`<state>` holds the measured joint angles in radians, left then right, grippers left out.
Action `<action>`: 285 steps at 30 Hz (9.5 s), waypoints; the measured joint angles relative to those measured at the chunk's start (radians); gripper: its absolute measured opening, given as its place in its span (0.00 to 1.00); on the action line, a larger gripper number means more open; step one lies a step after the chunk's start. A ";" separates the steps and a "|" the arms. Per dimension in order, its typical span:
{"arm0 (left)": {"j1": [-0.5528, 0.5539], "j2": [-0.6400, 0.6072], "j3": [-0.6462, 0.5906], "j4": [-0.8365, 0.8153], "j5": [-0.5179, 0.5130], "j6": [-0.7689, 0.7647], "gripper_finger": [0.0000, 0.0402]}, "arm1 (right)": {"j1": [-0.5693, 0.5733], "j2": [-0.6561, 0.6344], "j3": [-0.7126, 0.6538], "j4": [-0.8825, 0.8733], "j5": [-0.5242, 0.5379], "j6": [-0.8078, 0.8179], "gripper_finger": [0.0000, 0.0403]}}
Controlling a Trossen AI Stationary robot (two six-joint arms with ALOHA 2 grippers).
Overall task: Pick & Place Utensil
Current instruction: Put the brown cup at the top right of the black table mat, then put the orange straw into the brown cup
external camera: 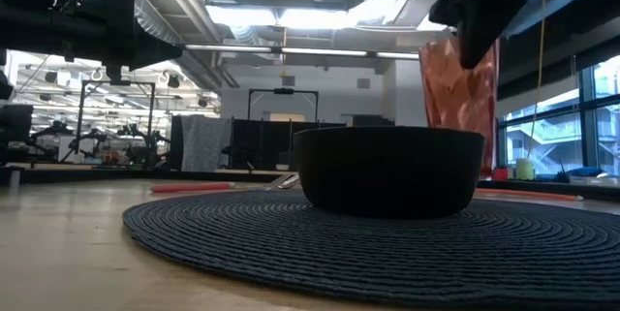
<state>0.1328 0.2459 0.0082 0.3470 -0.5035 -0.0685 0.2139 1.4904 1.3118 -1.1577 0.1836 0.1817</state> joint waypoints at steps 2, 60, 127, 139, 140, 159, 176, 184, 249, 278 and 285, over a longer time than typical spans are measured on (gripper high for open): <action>0.000 0.000 0.000 0.000 0.000 0.000 0.01 | 0.000 -0.014 -0.031 0.029 -0.002 0.007 0.03; 0.000 0.000 0.000 0.000 -0.001 -0.015 0.01 | -0.008 -0.040 0.061 -0.058 -0.101 0.013 0.31; 0.000 0.000 0.000 0.001 -0.044 -0.023 0.01 | -0.643 -0.727 -0.599 0.481 -0.115 0.015 0.00; 0.000 0.000 0.000 0.001 -0.045 -0.023 0.01 | -0.889 -0.454 -0.558 0.364 -0.166 -0.027 0.01; 0.000 0.000 0.000 0.001 -0.045 -0.023 0.01 | -0.903 -0.429 -0.555 0.363 -0.167 -0.034 0.01; 0.000 0.000 0.000 0.001 -0.046 -0.023 0.01 | -0.947 -0.162 -0.548 0.387 -0.177 -0.079 0.44; 0.000 0.000 0.000 0.001 -0.046 -0.023 0.01 | -0.910 -0.162 -0.613 0.471 -0.096 -0.078 0.57; 0.000 0.000 0.000 0.001 -0.046 -0.023 0.01 | -0.910 -0.117 -0.615 0.483 -0.120 -0.071 0.57; 0.000 0.000 0.000 -0.007 -0.046 -0.015 0.01 | -0.754 -0.660 -0.629 0.989 -0.388 -0.141 0.00; 0.000 0.000 0.000 -0.007 -0.046 -0.015 0.01 | -0.300 -0.852 -1.010 1.625 -0.307 -0.137 0.00; 0.000 0.000 0.000 -0.007 -0.046 -0.015 0.01 | -0.232 -0.852 -1.010 1.565 -0.286 -0.144 0.00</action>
<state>0.1329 0.2459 0.0083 0.3401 -0.5495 -0.0834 -0.0180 0.6388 0.3016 0.4072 -0.1022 0.0380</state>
